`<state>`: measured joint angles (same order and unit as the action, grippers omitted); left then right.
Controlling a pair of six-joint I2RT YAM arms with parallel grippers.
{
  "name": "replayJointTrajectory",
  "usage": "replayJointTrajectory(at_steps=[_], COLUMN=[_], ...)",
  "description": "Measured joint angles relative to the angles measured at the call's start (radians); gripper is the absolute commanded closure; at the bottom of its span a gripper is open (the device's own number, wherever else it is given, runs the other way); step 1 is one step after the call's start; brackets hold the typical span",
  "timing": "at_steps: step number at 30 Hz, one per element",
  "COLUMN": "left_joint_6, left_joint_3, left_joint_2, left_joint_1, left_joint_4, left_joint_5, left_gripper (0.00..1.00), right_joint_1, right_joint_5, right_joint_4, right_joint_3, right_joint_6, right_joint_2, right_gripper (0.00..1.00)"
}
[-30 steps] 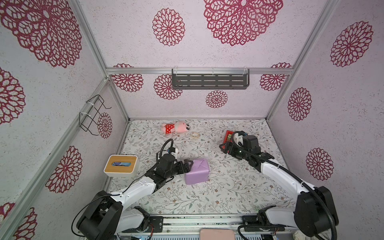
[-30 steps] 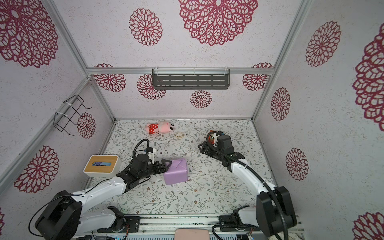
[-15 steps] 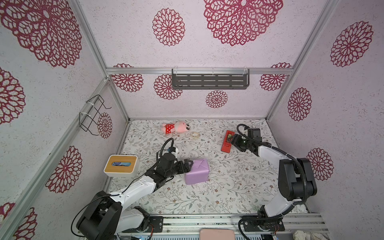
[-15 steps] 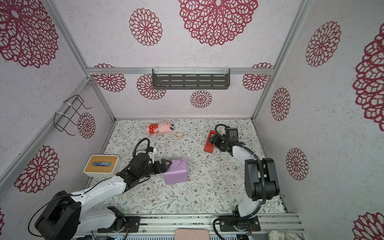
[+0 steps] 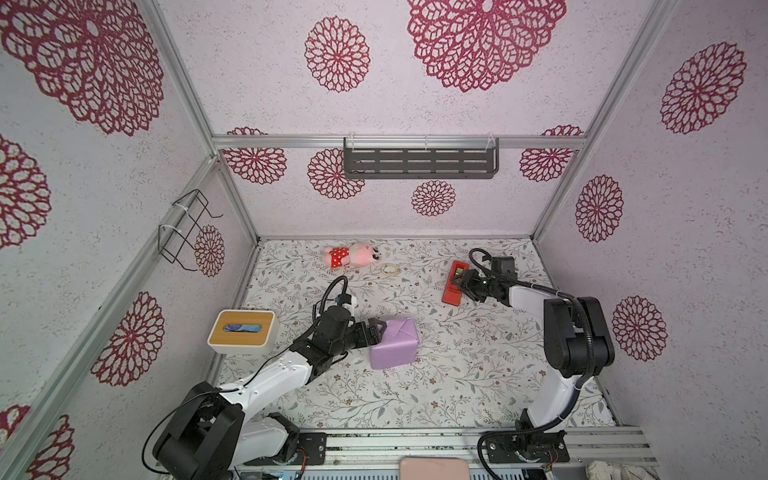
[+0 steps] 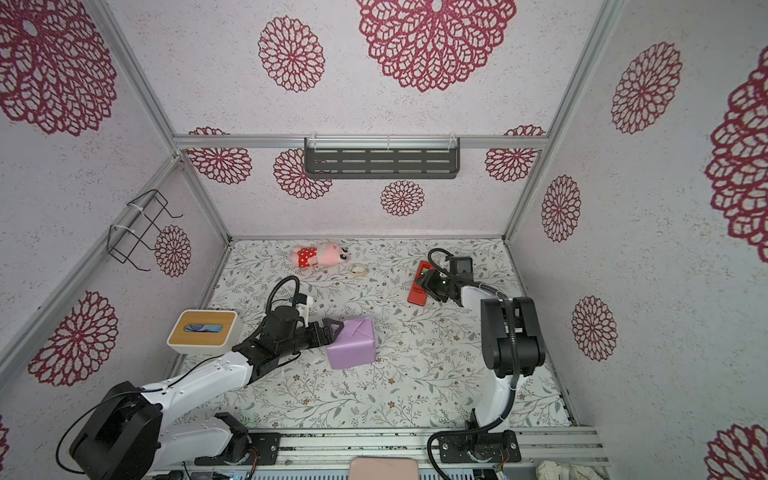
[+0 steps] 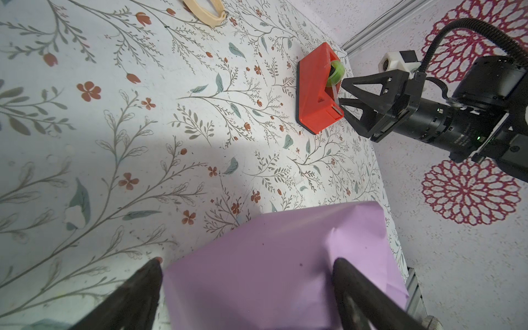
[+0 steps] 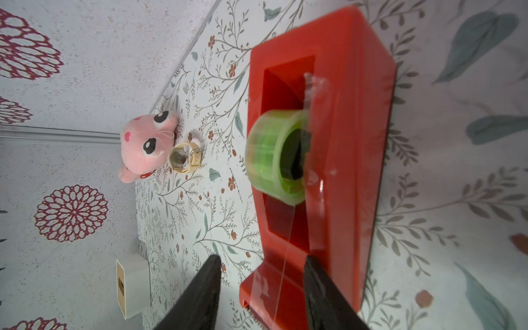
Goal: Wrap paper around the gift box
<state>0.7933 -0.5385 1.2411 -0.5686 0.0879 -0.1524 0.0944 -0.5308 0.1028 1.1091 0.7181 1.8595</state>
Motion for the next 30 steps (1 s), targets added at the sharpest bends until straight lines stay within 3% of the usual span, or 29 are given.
replayJointTrajectory(at_steps=[13,30], left_joint_6=[0.0,0.0], left_joint_3=[0.0,0.003], left_joint_2=[-0.007,-0.013], left_joint_1=[0.0,0.0], left_joint_4=[-0.006,-0.01], left_joint_5=[0.0,0.005], left_gripper=[0.06,0.06], right_joint_1=[-0.018,-0.024], right_joint_5=[-0.07,-0.103], right_joint_4=[0.185,0.298], right_joint_3=[-0.082,-0.098], right_joint_6=[0.151,0.228], right_joint_2=[0.024,0.065], right_gripper=[0.77,0.88])
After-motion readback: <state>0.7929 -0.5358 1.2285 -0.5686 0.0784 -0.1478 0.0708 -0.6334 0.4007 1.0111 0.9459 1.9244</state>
